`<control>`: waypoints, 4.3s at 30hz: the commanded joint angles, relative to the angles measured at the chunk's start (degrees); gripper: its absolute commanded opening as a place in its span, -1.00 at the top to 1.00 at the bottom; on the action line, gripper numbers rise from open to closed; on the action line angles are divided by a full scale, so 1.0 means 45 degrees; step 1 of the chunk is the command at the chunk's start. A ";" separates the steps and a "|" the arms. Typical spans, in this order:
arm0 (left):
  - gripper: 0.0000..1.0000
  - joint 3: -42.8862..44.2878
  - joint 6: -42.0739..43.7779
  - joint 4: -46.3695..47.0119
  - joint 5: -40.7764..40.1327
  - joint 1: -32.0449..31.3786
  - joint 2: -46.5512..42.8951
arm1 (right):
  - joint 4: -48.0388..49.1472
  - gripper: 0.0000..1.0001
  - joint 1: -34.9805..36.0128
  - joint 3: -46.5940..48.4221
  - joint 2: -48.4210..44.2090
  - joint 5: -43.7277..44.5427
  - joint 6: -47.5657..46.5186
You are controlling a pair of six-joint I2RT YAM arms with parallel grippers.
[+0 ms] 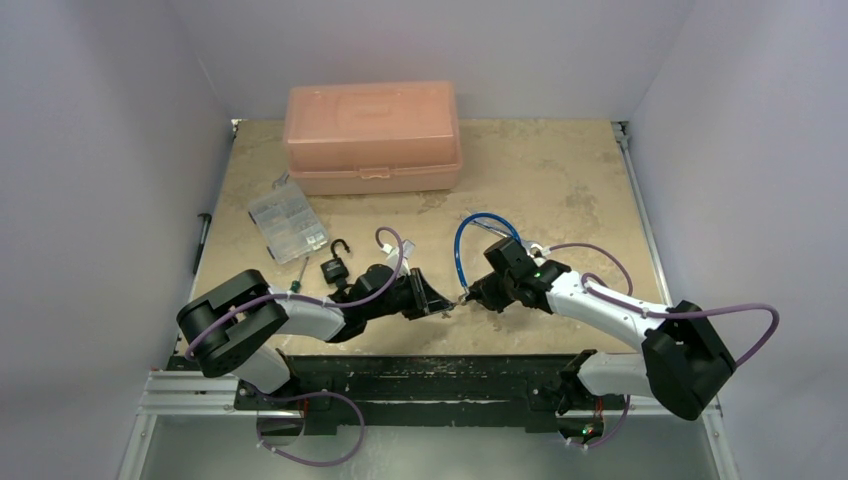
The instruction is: Unlock with the key
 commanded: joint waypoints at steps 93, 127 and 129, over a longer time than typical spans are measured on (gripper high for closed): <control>0.10 -0.1177 0.2386 -0.2232 -0.1179 -0.0300 -0.4292 | 0.0781 1.00 0.1153 0.0960 -0.0031 -0.0644 0.0514; 1.00 0.0223 0.1872 0.0393 -0.0185 -0.0375 -0.0291 | 0.1342 1.00 0.1153 0.0709 -0.0040 -0.0646 0.0267; 1.00 0.0139 0.1875 0.0379 -0.0343 -0.0376 -0.0361 | 0.1334 1.00 0.1158 0.0582 -0.0182 -0.0540 0.0268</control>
